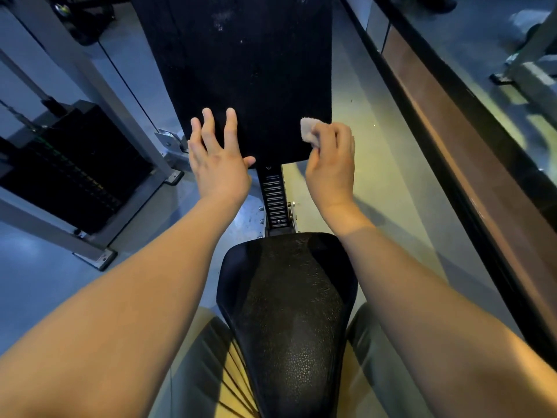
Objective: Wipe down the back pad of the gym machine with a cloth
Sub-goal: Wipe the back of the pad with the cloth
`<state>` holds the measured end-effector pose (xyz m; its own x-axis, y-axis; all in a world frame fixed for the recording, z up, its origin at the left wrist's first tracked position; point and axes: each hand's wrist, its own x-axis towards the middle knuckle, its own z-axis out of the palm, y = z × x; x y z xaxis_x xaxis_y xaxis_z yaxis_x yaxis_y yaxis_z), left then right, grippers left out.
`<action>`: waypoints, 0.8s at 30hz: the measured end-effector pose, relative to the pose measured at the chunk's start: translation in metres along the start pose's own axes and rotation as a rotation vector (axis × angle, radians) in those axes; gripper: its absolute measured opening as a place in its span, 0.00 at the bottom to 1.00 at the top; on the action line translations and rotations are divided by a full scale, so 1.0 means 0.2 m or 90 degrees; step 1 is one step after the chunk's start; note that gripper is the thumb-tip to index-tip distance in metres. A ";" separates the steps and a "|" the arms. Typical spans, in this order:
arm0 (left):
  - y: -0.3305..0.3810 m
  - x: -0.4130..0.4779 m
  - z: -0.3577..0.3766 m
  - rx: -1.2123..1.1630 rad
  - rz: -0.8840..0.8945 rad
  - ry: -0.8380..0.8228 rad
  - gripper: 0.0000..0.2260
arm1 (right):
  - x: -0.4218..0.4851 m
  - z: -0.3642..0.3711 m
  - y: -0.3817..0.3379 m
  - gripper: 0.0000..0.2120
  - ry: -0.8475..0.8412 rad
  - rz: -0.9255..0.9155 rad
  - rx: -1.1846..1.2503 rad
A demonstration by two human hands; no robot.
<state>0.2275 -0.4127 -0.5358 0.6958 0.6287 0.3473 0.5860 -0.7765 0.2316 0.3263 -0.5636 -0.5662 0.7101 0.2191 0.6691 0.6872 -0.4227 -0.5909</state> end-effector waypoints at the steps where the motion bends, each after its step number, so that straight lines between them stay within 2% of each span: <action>1: 0.00 0.00 0.00 0.002 0.001 -0.001 0.38 | -0.04 0.02 -0.01 0.17 -0.018 -0.016 -0.009; 4: 0.01 -0.01 0.00 0.000 -0.004 -0.001 0.38 | -0.18 0.09 0.00 0.16 -0.175 -0.112 -0.025; 6: 0.01 -0.01 -0.01 -0.006 -0.005 0.000 0.38 | -0.21 0.06 0.06 0.14 -0.247 -0.113 -0.035; 7: 0.01 -0.01 -0.01 -0.007 -0.005 0.000 0.37 | -0.20 0.03 0.09 0.12 -0.224 -0.082 -0.024; 11: 0.01 -0.01 -0.01 0.007 0.001 -0.006 0.37 | -0.09 -0.08 0.12 0.10 -0.026 0.097 0.033; 13: 0.01 -0.01 -0.01 0.017 0.000 -0.006 0.37 | -0.07 -0.06 0.08 0.10 0.007 0.144 0.044; 15: 0.00 0.00 -0.02 0.021 0.004 -0.005 0.37 | -0.12 0.00 0.02 0.08 -0.017 0.171 0.046; 16: -0.01 0.00 -0.02 0.023 0.006 -0.007 0.37 | -0.17 0.03 -0.01 0.07 -0.062 0.149 0.052; 19: -0.02 0.00 -0.04 0.027 0.014 -0.023 0.37 | -0.32 0.12 -0.07 0.07 -0.293 0.000 0.049; 20: -0.03 0.00 -0.05 0.029 0.022 -0.030 0.37 | -0.34 0.13 -0.09 0.09 -0.301 -0.006 0.045; 22: -0.06 0.01 -0.07 0.037 0.040 -0.040 0.38 | -0.28 0.12 -0.13 0.09 -0.213 0.058 0.034; 24: -0.09 0.01 -0.11 0.043 0.056 -0.051 0.37 | -0.18 0.07 -0.18 0.08 -0.135 0.056 0.027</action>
<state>0.2099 -0.3987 -0.5193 0.7751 0.5616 0.2896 0.5460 -0.8259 0.1404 0.2789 -0.5439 -0.5758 0.7811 0.3652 0.5065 0.6235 -0.4120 -0.6645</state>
